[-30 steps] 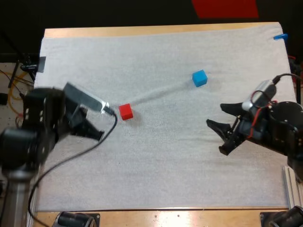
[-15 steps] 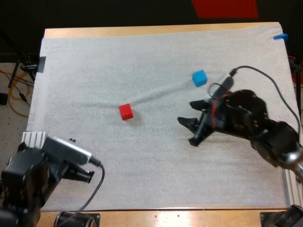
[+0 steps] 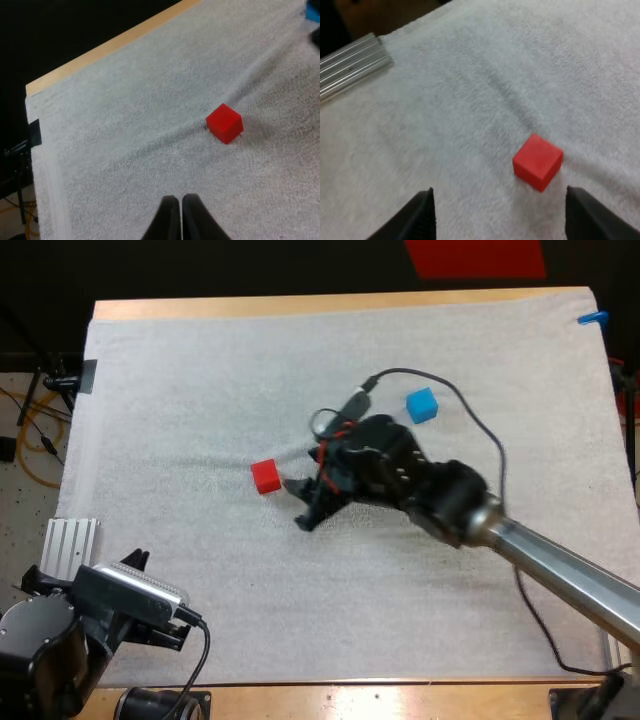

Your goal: Stack red cube on blue cube

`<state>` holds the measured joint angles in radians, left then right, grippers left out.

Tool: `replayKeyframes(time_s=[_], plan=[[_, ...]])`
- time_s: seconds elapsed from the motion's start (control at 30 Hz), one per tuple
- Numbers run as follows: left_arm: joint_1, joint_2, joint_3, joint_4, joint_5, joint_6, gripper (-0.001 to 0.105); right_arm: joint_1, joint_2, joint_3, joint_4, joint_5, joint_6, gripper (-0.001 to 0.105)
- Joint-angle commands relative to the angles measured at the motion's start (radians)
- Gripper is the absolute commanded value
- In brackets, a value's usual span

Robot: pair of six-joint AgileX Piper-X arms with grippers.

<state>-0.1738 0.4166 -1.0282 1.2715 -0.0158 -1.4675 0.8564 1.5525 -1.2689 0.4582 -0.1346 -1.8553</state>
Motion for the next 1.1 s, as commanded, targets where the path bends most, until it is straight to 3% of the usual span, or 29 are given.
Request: replayKeyframes(time_s=[0.0,0.37,0.53,0.77,0.9,1.07], plan=[[0.0,-0.012,-0.002,-0.006,-0.011,-0.014,0.0,0.009,0.041,-0.046,-0.012,0.041,0.036,0.055],[0.0,-0.012,-0.002,0.006,-0.01,-0.01,0.0,0.022,0.294,-0.25,-0.012,0.09,0.217,0.056],[0.0,-0.012,-0.002,0.008,-0.01,0.01,0.0,0.037,0.381,-0.315,-0.01,0.098,0.262,0.068],[0.0,-0.012,-0.002,0.008,-0.01,0.015,0.0,0.08,0.486,-0.41,0.078,0.278,0.271,0.069],[0.0,-0.012,-0.002,0.008,-0.01,0.019,0.0,0.084,0.536,-0.45,0.118,0.359,0.355,0.069],[0.0,-0.012,-0.002,0.008,-0.01,0.022,0.0,0.082,0.569,-0.456,0.122,0.357,0.427,0.069]])
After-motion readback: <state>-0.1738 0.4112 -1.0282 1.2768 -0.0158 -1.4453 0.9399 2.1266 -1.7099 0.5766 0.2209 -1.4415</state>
